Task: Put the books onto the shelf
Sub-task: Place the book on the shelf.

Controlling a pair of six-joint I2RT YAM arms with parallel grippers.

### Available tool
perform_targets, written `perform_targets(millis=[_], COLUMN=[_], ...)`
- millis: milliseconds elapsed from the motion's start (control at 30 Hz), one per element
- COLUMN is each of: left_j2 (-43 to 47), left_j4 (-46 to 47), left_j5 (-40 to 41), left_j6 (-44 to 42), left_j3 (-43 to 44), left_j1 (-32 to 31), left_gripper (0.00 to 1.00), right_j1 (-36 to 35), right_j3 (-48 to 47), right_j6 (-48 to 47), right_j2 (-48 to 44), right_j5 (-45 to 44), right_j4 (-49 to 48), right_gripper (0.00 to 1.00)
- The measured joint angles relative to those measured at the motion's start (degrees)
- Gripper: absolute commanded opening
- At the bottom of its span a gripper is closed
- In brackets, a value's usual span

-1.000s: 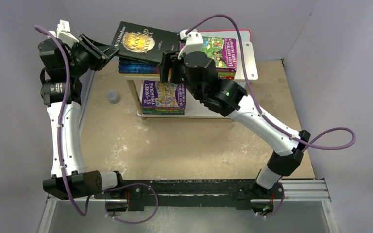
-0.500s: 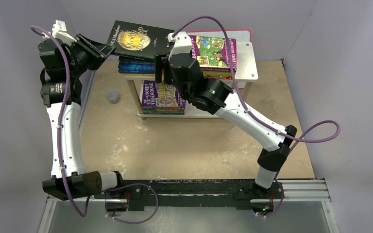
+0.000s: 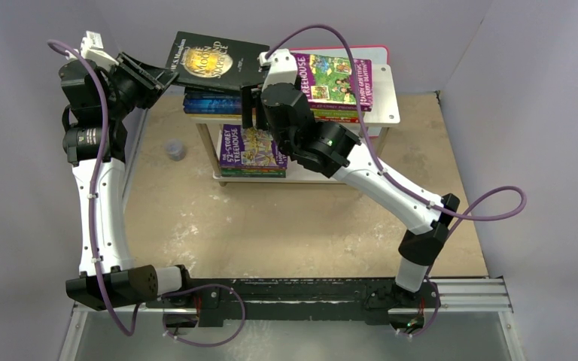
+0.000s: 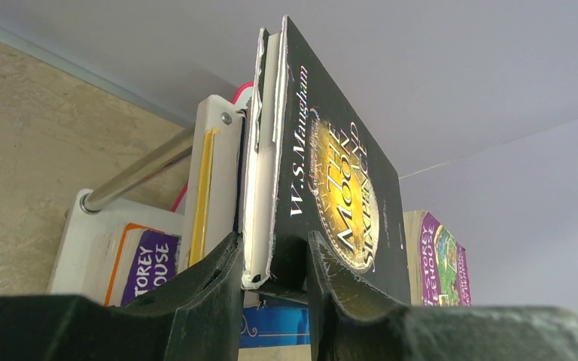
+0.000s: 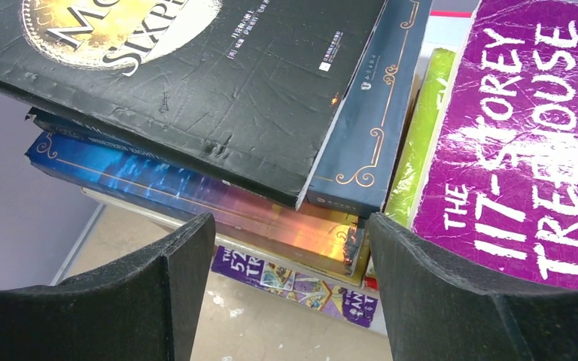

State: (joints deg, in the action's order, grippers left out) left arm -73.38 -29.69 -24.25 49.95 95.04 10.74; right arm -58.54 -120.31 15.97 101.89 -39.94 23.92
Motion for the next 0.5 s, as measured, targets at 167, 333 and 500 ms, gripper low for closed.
perform_targets(millis=[167,333,500], left_j2=[0.1,0.1,0.1], left_j4=[0.4,0.5,0.5], left_j5=[-0.3,-0.4,-0.3], left_j6=[0.0,0.0,0.1], left_j3=[-0.5,-0.6,-0.6], left_j1=[0.0,0.0,0.0], left_gripper=[0.14,0.15,0.15], right_j1=[0.1,0.4,0.5], right_j3=[-0.1,-1.3,-1.5], right_j6=[-0.8,-1.3,-1.8], right_j2=[0.0,0.7,0.9], right_j5=[0.2,0.2,0.2], right_j4=[-0.2,-0.2,-0.3], right_gripper=[0.79,0.80,0.81])
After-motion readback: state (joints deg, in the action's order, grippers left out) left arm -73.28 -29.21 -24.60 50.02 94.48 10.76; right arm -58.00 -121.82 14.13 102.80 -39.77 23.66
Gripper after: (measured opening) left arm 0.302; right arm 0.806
